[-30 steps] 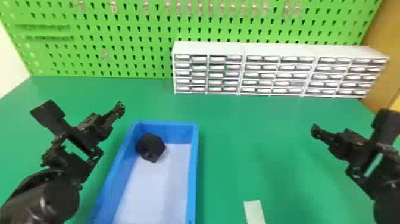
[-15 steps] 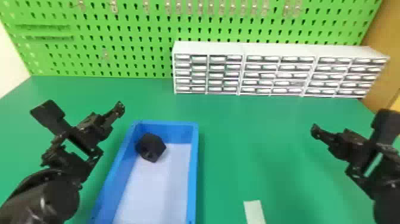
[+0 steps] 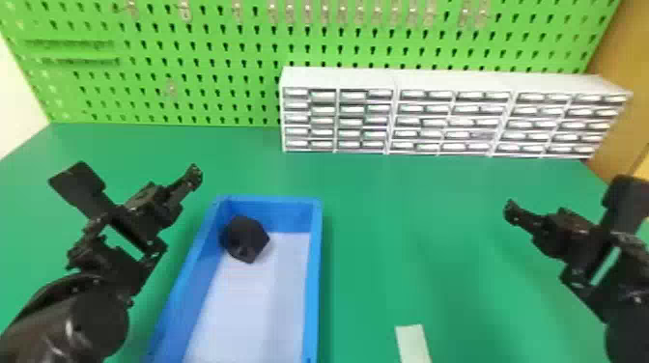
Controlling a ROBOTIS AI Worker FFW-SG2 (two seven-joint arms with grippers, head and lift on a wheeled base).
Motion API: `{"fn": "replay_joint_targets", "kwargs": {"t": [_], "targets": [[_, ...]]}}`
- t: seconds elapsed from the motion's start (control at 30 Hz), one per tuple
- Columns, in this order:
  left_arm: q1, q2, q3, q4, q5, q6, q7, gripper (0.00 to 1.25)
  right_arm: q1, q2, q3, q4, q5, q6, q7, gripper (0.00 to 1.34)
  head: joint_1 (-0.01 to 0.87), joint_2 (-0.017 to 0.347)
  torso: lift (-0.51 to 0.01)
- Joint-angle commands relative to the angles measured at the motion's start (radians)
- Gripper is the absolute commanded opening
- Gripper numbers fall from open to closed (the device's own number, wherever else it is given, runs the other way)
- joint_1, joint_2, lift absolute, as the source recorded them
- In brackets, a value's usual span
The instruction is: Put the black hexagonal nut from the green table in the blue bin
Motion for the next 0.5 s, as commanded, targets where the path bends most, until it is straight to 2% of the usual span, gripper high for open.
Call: {"fn": "replay_joint_targets", "kwargs": {"t": [0.0, 0.47], "targets": [[0.003, 0.000, 0.004, 0.000, -0.004, -0.001, 0.000, 1.14, 0.000, 0.000, 0.001, 0.000, 0.000, 0.000, 0.000, 1.14, 0.666, 0.032, -0.100], [0.003, 0.000, 0.004, 0.000, -0.004, 0.000, -0.002, 1.14, 0.001, 0.000, 0.003, 0.000, 0.000, 0.001, 0.000, 1.14, 0.666, 0.032, -0.100]]}}
